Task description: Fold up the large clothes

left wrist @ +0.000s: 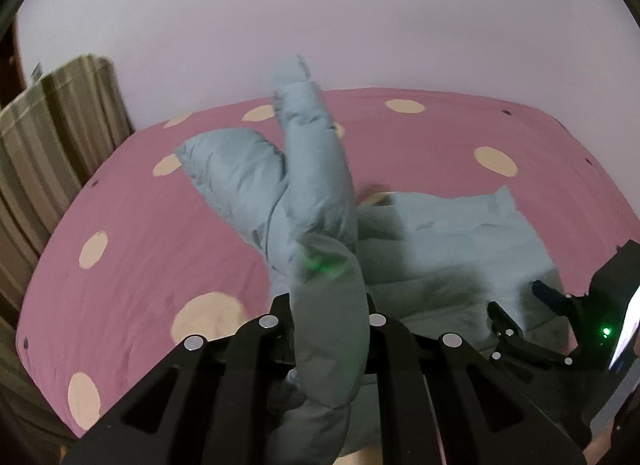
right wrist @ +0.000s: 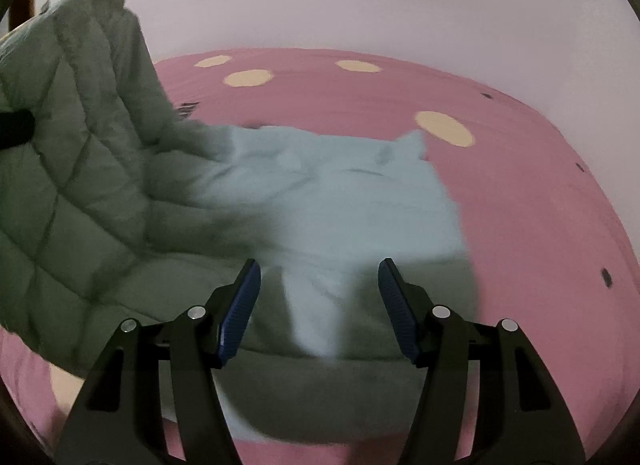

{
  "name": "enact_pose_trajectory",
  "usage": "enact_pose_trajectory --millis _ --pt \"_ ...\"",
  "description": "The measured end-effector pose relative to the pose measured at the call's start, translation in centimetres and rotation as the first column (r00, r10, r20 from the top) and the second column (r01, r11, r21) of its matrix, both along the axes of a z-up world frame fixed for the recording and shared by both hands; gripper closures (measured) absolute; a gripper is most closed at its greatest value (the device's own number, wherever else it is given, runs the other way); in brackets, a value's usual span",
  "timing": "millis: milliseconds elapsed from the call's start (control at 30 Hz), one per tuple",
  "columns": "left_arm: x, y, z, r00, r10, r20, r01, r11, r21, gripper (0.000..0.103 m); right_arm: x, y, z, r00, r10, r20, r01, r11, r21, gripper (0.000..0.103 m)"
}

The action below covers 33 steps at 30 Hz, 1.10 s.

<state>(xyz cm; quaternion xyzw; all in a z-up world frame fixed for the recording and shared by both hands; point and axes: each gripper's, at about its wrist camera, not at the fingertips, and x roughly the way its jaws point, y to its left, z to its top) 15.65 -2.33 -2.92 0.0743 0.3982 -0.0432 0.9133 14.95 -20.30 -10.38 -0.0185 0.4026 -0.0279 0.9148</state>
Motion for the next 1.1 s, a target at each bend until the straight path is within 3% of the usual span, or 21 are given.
enact_pose_trajectory --millis 200,500,700,933,1067,1100 --pt "1.0 -6.7 -1.1 0.996 -0.081 -0.020 0.082 0.996 0.036 0.092 -2.0 -5.4 0.1 0.997 -0.081 0.011 0.081 0.997 -0.001 0.042" --pt "2.2 -14.6 -7.8 0.976 -0.175 -0.128 0.188 0.978 0.092 0.092 -4.2 -11.5 -0.7 0.980 -0.199 -0.004 0.199 0.980 0.004 0.040" --pt "1.5 -17.2 -10.5 0.973 -0.198 -0.115 0.217 0.959 0.182 0.092 -4.6 -14.4 -2.2 0.965 -0.258 -0.043 0.259 0.965 0.029 0.040" --pt "0.9 -17.4 -10.2 0.973 -0.205 -0.103 0.221 0.958 0.182 0.090 -4.9 -15.5 -2.0 0.958 -0.284 -0.043 0.286 0.957 0.046 0.040" --pt "0.1 -17.3 -9.3 0.972 -0.209 -0.102 0.221 0.968 0.119 0.067 -5.0 -15.7 -1.7 0.958 -0.284 -0.035 0.285 0.958 0.030 0.040" --pt "-0.2 -17.2 -8.8 0.972 -0.214 -0.099 0.223 0.970 0.099 0.056 -5.0 -15.7 -1.5 0.958 -0.284 -0.033 0.285 0.958 0.026 0.040"
